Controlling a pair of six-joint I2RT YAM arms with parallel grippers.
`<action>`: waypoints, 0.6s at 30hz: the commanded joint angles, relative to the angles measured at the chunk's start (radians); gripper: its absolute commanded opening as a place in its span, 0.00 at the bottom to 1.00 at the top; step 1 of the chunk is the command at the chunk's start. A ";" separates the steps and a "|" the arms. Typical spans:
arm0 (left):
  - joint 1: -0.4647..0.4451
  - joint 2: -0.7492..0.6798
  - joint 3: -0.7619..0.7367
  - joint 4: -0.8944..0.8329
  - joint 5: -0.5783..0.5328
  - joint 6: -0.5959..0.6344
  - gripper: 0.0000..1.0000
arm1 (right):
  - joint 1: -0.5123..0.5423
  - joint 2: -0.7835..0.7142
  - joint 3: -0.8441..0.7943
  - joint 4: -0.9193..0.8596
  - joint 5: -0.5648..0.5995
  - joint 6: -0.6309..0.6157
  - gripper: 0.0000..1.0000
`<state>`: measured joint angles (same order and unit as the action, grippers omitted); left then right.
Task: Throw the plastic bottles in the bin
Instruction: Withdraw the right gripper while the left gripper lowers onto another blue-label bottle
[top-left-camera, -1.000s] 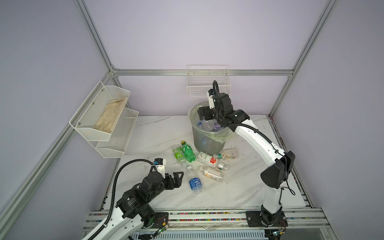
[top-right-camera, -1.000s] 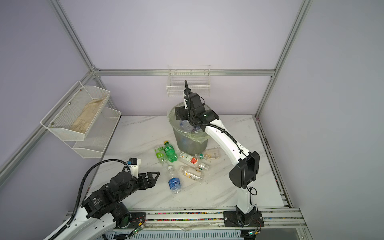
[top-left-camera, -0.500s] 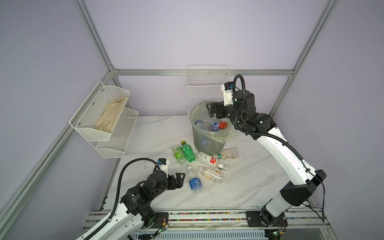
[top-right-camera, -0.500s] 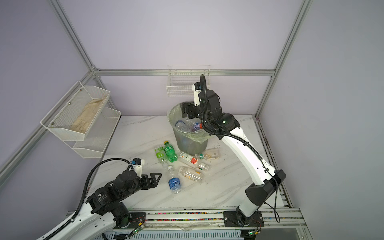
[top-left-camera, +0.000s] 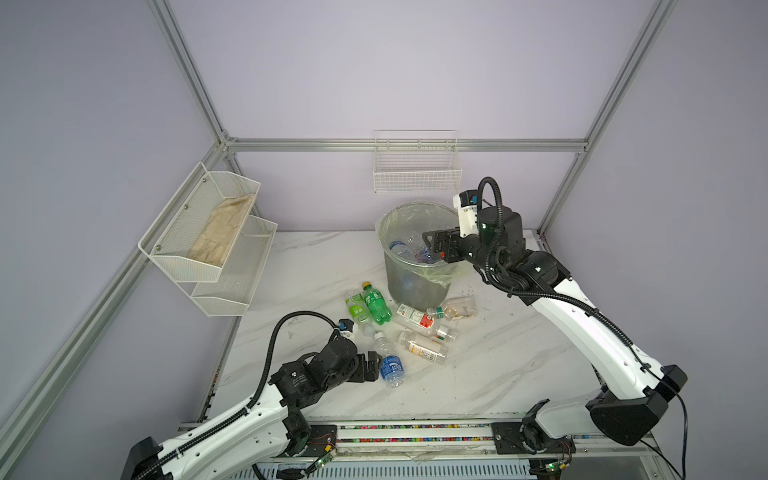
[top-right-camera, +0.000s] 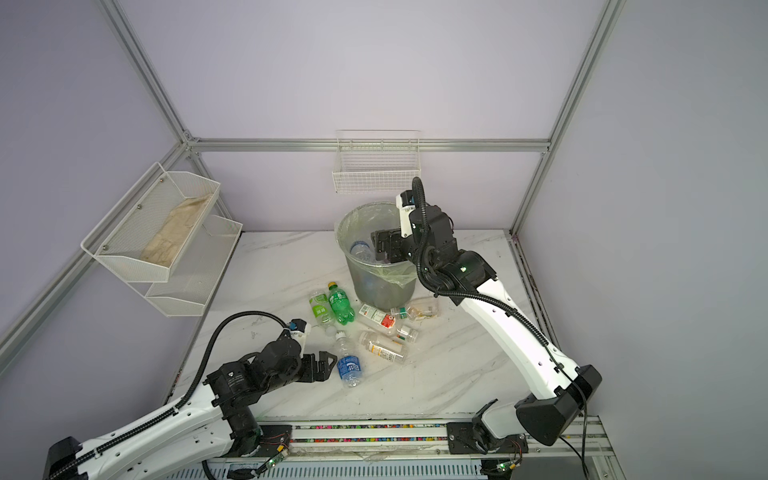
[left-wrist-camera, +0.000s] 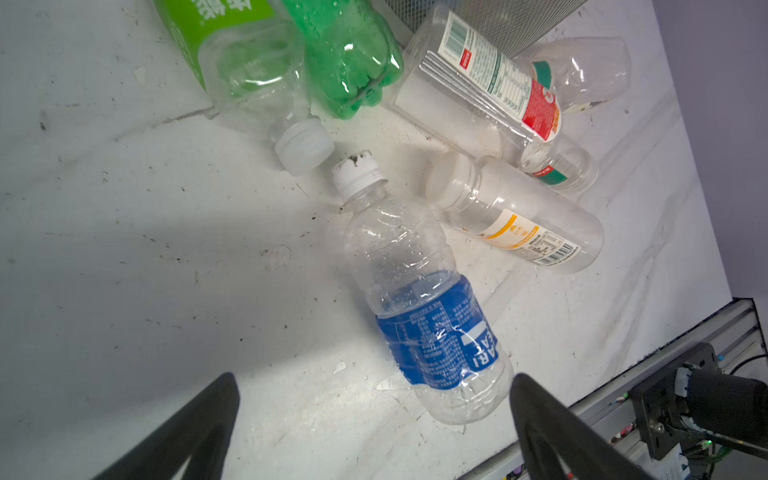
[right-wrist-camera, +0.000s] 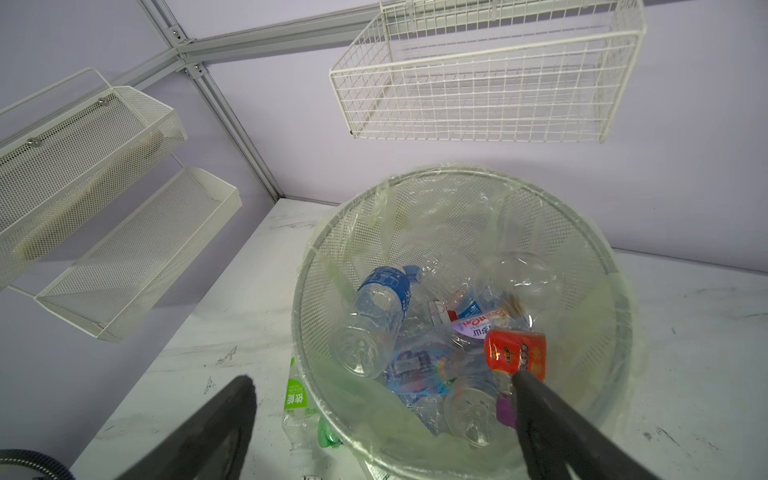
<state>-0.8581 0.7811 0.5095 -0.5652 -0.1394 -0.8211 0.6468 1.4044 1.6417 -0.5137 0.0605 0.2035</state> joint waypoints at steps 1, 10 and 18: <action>-0.025 0.036 0.066 0.071 -0.027 -0.030 1.00 | 0.003 -0.024 -0.009 -0.036 0.049 0.058 0.98; -0.094 0.218 0.118 0.139 -0.077 -0.085 1.00 | 0.002 -0.122 -0.122 0.015 0.063 0.093 0.97; -0.124 0.337 0.140 0.230 -0.109 -0.160 0.95 | 0.001 -0.170 -0.151 0.003 0.053 0.098 0.97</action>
<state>-0.9760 1.0969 0.5472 -0.4076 -0.2165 -0.9356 0.6468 1.2514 1.5043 -0.5301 0.1131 0.2874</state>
